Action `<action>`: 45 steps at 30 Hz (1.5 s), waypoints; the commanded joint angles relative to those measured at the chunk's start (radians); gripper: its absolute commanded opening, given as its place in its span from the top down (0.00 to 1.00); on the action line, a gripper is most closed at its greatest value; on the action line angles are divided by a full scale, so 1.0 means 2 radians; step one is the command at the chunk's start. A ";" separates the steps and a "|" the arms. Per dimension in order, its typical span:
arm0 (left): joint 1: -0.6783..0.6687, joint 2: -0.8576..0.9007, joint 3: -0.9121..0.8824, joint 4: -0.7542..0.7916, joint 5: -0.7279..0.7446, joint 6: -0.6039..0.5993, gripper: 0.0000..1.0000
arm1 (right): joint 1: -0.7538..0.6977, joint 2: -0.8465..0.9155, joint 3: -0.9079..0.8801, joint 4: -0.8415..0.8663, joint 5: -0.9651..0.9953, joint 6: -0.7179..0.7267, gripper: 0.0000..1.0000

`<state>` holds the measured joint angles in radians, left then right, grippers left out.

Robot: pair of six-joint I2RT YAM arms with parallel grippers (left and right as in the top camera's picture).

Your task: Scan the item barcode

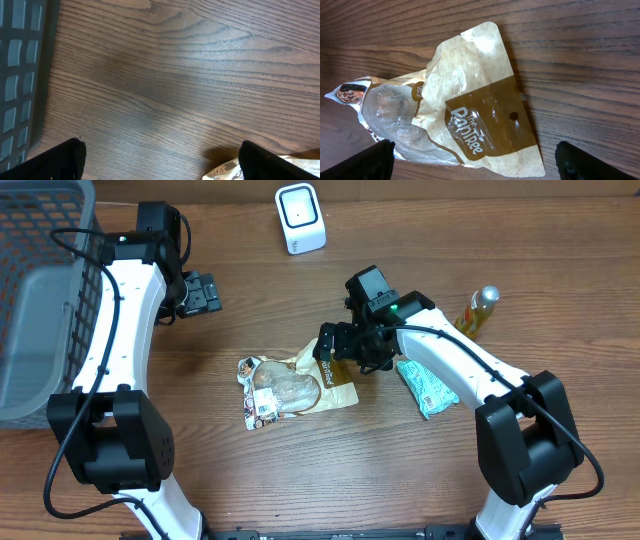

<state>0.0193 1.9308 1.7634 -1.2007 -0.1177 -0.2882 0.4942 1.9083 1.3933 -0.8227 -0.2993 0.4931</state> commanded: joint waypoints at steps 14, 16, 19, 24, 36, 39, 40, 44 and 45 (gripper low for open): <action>-0.003 -0.007 0.008 0.001 -0.006 0.002 0.01 | 0.000 -0.007 0.008 0.013 0.006 -0.015 0.00; -0.003 -0.007 0.008 0.001 -0.006 0.002 0.00 | 0.000 -0.007 0.008 0.016 0.006 -0.016 0.00; -0.003 -0.007 0.008 0.001 -0.006 0.002 0.00 | 0.000 -0.007 0.008 0.014 0.005 -0.030 0.00; -0.003 -0.007 0.008 0.001 -0.006 0.002 0.00 | 0.000 -0.007 0.008 -0.001 0.005 -0.066 0.00; -0.004 -0.007 0.008 0.024 0.065 -0.007 0.00 | 0.000 -0.007 0.007 -0.010 0.006 -0.094 0.00; -0.004 -0.006 0.007 0.019 0.166 0.010 0.12 | -0.001 -0.007 0.007 -0.010 0.008 -0.094 0.00; -0.005 -0.006 0.006 0.011 0.190 0.026 0.40 | -0.001 -0.007 0.007 -0.010 0.010 -0.094 0.00; -0.014 -0.006 -0.002 -0.046 0.200 0.028 0.96 | -0.002 -0.006 0.007 -0.010 0.011 -0.094 0.00; -0.018 -0.006 -0.011 -0.053 0.200 0.028 0.96 | -0.002 -0.006 0.007 -0.009 0.011 -0.094 0.00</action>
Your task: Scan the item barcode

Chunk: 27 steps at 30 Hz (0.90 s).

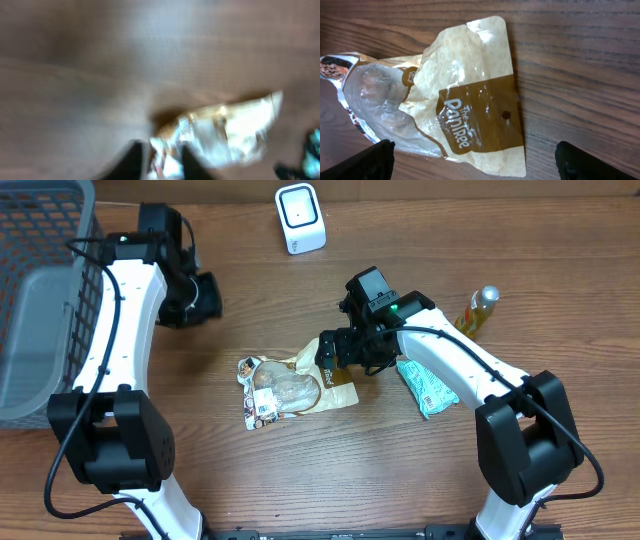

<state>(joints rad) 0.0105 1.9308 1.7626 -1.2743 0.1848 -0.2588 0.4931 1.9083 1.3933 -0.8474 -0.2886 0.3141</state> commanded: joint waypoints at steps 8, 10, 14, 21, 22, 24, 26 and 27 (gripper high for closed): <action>-0.067 -0.006 -0.110 0.002 0.048 0.014 0.96 | -0.001 0.017 0.007 0.019 0.006 -0.005 0.00; -0.078 -0.006 -0.130 0.019 0.048 0.013 0.96 | -0.002 0.023 0.007 0.019 0.005 -0.004 0.00; -0.091 -0.006 -0.149 0.025 0.047 0.014 0.96 | -0.002 0.026 0.007 0.019 0.005 -0.004 0.00; -0.094 -0.005 -0.195 0.064 -0.005 -0.017 0.96 | -0.002 0.026 0.007 0.026 0.005 -0.003 0.00; -0.094 -0.005 -0.204 0.074 -0.005 -0.017 0.96 | -0.002 0.026 0.007 0.029 0.005 -0.002 0.00; -0.094 -0.005 -0.218 0.090 -0.006 -0.017 0.96 | -0.002 0.026 0.007 0.033 0.005 -0.002 0.00; -0.094 -0.004 -0.234 0.110 -0.006 -0.017 0.96 | -0.002 0.026 0.007 0.037 0.005 -0.002 0.00; -0.094 -0.004 -0.240 0.117 -0.006 -0.017 0.96 | -0.002 0.026 0.007 0.038 0.005 -0.002 0.00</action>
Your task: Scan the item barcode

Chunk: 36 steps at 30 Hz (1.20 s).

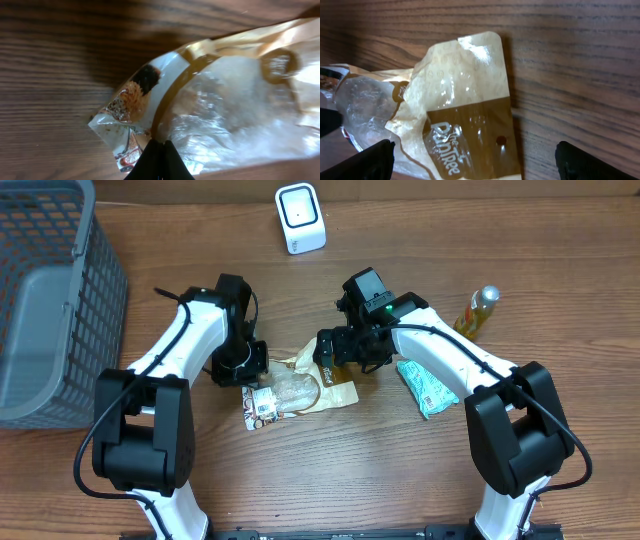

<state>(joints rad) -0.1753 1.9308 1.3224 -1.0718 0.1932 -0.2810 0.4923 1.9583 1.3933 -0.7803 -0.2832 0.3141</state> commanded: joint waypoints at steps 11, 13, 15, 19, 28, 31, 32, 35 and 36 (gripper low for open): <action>-0.001 -0.004 -0.035 0.040 -0.010 -0.006 0.94 | 0.002 0.001 -0.050 0.084 -0.031 0.040 0.00; -0.001 -0.004 -0.035 0.041 -0.010 -0.006 0.94 | 0.003 0.001 -0.068 0.104 -0.032 0.042 0.00; -0.001 -0.004 -0.035 0.041 -0.010 -0.006 0.94 | 0.003 0.001 -0.084 0.121 -0.041 0.041 0.00; -0.001 -0.004 -0.035 0.045 -0.010 -0.006 0.94 | 0.003 0.003 -0.112 0.171 -0.091 0.042 0.00; -0.001 -0.004 -0.035 0.051 -0.010 -0.006 0.94 | 0.006 0.049 -0.124 0.231 -0.212 0.068 0.12; -0.001 -0.004 -0.035 0.051 -0.010 -0.006 0.93 | 0.006 0.058 -0.124 0.241 -0.242 0.068 0.20; -0.001 -0.004 -0.035 0.051 -0.010 -0.006 0.94 | 0.006 0.060 -0.124 0.241 -0.243 0.068 0.23; -0.001 -0.004 -0.035 0.051 -0.010 -0.006 0.93 | 0.006 0.060 -0.124 0.242 -0.243 0.068 0.38; -0.001 -0.004 -0.035 0.051 -0.010 -0.006 0.93 | 0.006 0.060 -0.124 0.243 -0.243 0.068 0.42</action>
<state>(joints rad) -0.1753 1.9308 1.2625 -0.9745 0.1810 -0.2848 0.4942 2.0453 1.1671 -0.2928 -0.7387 0.4454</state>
